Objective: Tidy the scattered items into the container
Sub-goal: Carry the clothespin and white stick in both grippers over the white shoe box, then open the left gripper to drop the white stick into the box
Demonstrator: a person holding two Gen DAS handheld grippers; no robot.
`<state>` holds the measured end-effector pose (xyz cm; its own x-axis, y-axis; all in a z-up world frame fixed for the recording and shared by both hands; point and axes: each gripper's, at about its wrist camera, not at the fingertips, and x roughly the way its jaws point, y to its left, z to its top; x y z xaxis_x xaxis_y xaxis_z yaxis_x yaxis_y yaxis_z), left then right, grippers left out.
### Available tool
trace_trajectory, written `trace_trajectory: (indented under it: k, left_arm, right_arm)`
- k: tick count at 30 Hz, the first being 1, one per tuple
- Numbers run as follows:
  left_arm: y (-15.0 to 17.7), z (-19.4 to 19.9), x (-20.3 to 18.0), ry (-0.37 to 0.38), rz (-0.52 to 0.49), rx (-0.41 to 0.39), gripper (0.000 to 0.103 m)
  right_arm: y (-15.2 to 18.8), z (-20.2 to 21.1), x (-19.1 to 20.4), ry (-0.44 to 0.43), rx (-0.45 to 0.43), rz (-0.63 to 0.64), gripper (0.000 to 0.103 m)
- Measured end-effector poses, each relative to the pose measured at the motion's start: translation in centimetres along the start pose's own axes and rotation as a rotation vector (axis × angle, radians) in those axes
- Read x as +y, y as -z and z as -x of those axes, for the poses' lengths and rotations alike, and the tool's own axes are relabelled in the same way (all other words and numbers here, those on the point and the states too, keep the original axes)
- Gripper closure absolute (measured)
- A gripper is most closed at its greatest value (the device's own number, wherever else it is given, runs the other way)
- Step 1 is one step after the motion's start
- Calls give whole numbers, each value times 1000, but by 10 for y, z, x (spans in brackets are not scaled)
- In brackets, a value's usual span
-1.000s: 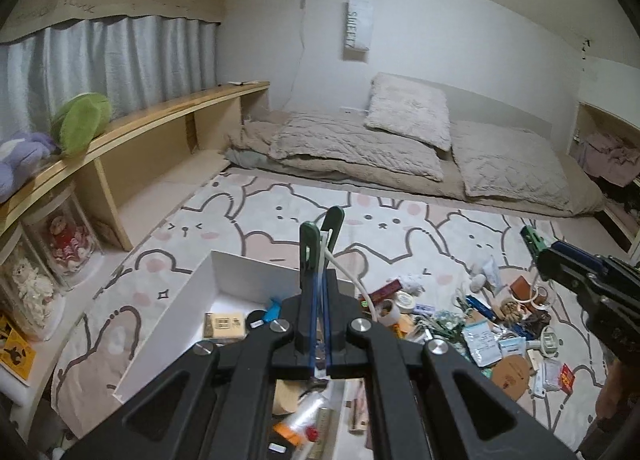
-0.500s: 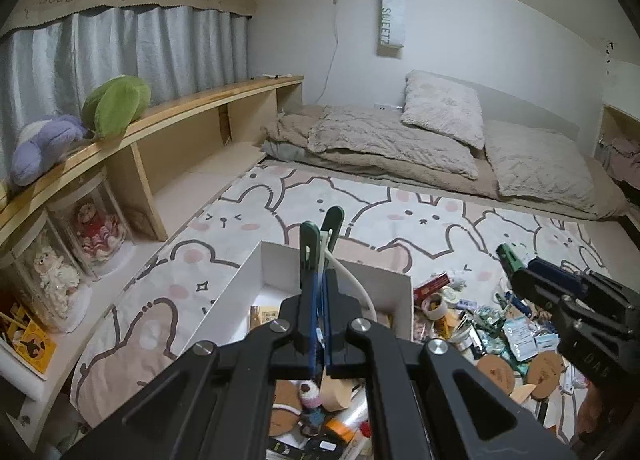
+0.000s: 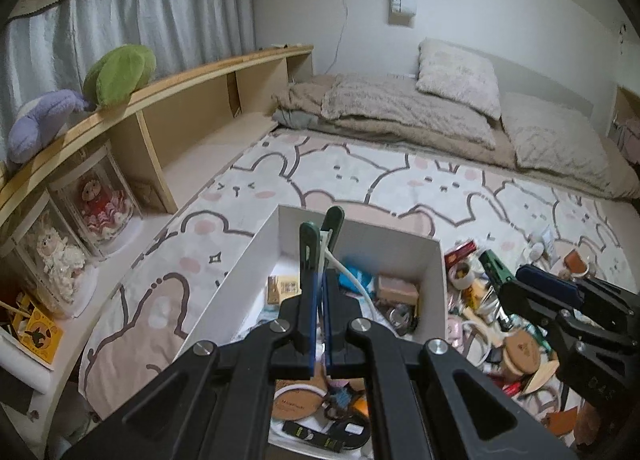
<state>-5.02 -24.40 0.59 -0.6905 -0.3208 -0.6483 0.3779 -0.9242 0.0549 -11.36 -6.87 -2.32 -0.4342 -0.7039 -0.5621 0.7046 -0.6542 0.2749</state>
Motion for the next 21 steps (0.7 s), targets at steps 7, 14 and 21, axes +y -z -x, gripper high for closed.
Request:
trace_trajectory:
  k: [7,14,21]
  left_arm:
    - [16,-24,15,-36,-10,84,100]
    - [35,-48,37,-79,7,183,100]
    - [47,-69,49,-115,8,251,100]
  right_arm:
    - [17,-22,18,-46,77,23,74]
    - [26,-30,25,-72,115,24,74]
    - [31,-36,30,-85,135,29,74]
